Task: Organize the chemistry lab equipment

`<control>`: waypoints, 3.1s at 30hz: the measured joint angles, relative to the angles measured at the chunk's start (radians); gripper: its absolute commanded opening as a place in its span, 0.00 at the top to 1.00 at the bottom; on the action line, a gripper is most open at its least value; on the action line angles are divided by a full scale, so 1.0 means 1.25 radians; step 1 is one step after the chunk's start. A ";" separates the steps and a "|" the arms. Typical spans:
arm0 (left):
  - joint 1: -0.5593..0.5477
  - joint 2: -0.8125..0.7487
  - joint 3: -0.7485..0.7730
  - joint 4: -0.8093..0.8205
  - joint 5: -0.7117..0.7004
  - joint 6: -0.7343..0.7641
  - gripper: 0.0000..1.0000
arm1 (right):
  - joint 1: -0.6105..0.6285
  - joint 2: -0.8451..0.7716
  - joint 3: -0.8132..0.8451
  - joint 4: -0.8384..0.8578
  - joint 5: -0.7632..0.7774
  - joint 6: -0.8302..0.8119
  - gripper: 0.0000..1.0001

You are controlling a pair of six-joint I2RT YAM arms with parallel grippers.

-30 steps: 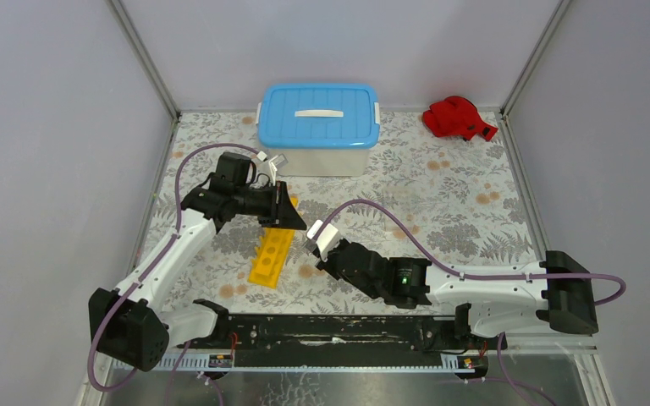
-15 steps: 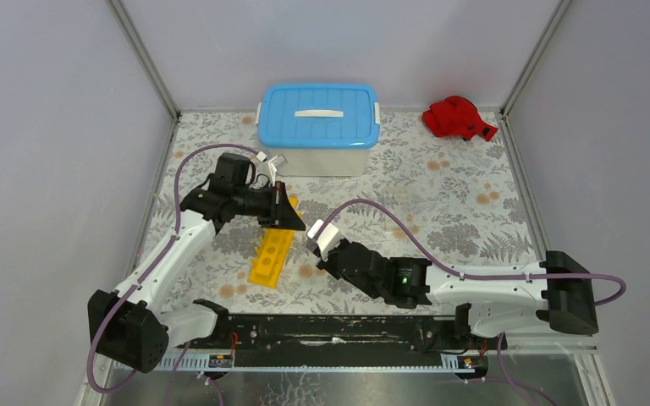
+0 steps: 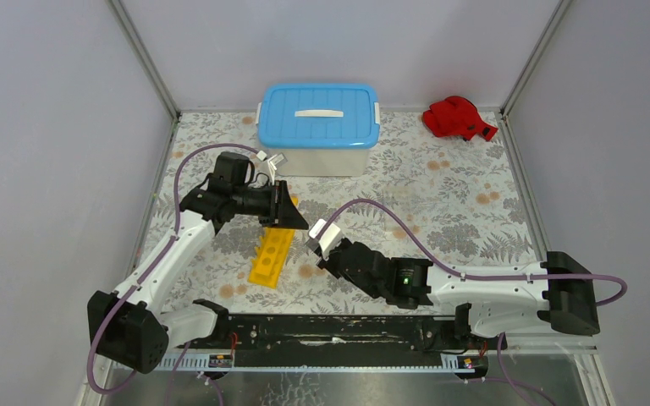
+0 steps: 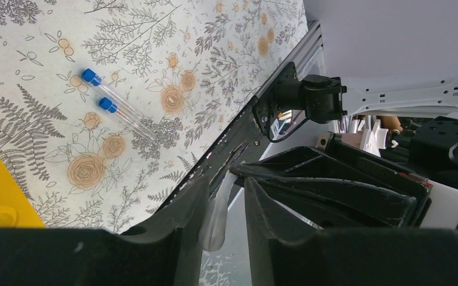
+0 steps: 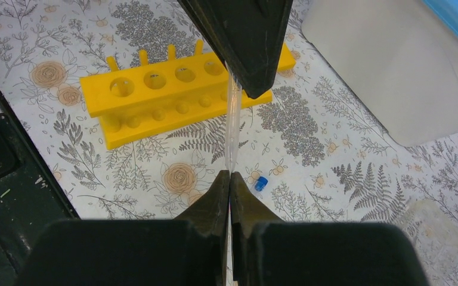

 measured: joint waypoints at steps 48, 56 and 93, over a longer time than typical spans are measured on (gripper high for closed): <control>0.001 -0.013 -0.012 0.005 0.009 -0.001 0.98 | -0.013 -0.023 -0.034 0.024 -0.002 -0.011 0.76; 0.002 -0.013 -0.011 0.005 -0.010 -0.003 0.99 | -0.015 -0.023 -0.038 0.024 -0.001 -0.011 0.60; -0.132 0.048 0.294 -0.141 -0.719 0.082 0.99 | -0.021 -0.094 -0.098 0.050 0.173 0.011 0.35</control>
